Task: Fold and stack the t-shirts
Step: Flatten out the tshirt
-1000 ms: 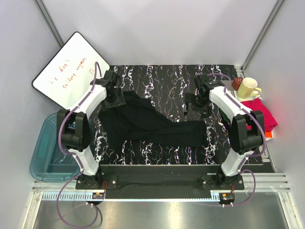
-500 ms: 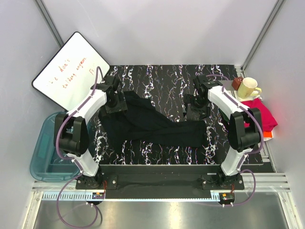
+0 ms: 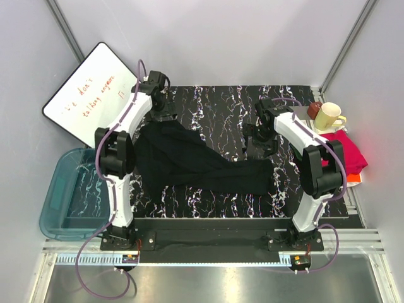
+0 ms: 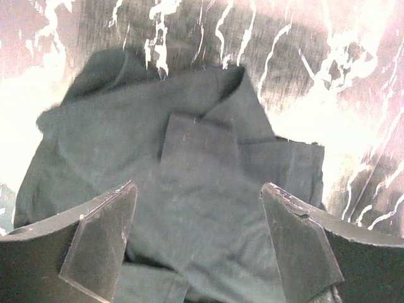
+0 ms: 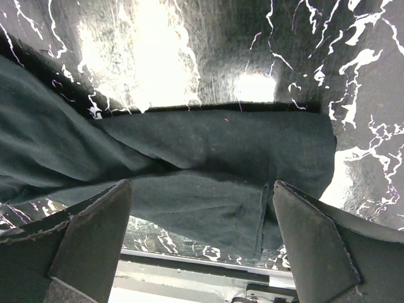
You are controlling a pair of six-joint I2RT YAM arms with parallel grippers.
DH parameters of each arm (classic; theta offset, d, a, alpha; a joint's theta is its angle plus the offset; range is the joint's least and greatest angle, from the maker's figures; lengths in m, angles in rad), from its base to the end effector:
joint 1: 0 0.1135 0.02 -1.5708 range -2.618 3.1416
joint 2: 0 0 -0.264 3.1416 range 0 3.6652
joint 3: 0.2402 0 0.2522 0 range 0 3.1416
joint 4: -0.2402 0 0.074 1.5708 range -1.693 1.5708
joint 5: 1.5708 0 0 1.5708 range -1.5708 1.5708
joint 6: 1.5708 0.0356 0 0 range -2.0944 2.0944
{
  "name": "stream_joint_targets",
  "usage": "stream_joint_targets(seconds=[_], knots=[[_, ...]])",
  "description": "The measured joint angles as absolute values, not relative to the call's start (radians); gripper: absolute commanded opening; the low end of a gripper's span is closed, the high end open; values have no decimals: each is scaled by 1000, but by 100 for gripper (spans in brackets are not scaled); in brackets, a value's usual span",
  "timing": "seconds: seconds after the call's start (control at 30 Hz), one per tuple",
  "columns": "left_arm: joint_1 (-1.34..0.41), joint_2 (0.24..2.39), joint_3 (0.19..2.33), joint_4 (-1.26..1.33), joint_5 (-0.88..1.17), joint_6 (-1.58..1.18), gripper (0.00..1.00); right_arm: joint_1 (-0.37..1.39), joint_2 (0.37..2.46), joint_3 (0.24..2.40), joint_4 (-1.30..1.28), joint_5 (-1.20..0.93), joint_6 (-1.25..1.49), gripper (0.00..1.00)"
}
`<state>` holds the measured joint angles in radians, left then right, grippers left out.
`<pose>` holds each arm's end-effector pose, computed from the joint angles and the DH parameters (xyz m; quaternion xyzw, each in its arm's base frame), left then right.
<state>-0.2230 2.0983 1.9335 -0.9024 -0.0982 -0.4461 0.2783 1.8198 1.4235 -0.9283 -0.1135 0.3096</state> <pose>0.4466 -0.0977 0.2648 -0.1198 0.9599 -0.0368 0.2507 0.3459 0.1030 0.2241 0.0085 0.9908 0.0894 0.1010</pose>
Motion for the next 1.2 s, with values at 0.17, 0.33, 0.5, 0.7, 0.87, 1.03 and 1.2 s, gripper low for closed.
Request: stream_joint_targets(seconds=[0.17,0.33,0.5,0.7,0.87,1.03,1.2], knots=[[-215,2196,2038,-934,-98,-440,83,274,1850,1484,-940,-109,305,100],[-210,2273,2075,-953,-86,-436,74,251,1919,1606,-981,-93,284,100],[-210,2316,2075,-976,-62,-437,51,218,2010,1739,-1026,-87,260,100],[-210,2339,2075,-979,-20,-430,0,193,2083,1850,-1067,-87,233,100],[-210,2340,2075,-982,-3,-425,0,182,2106,1882,-1087,-88,216,100],[-210,2319,2075,-990,-14,-428,0,181,2106,1881,-1098,-90,212,100],[-208,2226,2092,-997,-31,-451,0,181,2101,1851,-1097,-99,207,100]])
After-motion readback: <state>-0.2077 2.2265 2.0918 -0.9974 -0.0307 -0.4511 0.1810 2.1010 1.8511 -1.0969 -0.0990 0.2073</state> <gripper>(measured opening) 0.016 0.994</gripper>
